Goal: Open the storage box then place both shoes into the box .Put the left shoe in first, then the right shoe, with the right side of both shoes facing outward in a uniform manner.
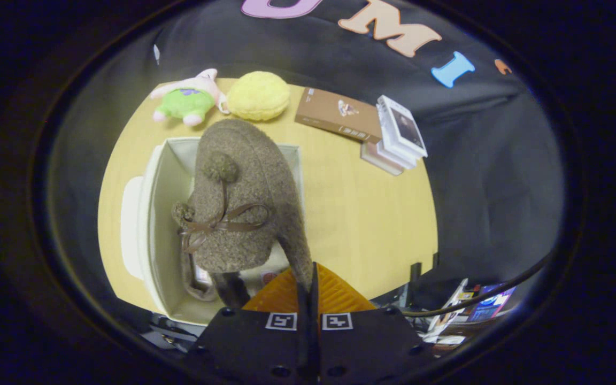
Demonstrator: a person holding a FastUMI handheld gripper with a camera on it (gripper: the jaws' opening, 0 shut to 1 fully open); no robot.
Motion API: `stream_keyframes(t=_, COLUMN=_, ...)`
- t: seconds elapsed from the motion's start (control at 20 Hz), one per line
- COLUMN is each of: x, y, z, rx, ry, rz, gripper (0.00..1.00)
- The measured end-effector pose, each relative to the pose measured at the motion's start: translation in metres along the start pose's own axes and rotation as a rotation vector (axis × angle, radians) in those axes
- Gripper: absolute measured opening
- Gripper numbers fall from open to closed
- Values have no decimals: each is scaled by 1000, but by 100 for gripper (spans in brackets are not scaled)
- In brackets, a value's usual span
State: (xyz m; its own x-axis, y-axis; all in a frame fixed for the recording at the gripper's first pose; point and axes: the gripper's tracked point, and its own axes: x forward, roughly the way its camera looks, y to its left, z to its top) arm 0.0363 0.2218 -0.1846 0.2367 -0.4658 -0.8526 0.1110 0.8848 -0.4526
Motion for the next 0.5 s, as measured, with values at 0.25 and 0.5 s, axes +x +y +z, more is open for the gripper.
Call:
stream_keyframes(t=0.25, x=50, y=20, z=-14, rx=42, ry=105, rz=27, gripper=4)
stream_keyframes(t=0.5, x=75, y=34, z=-21, rx=46, ry=143, rz=88, gripper=7)
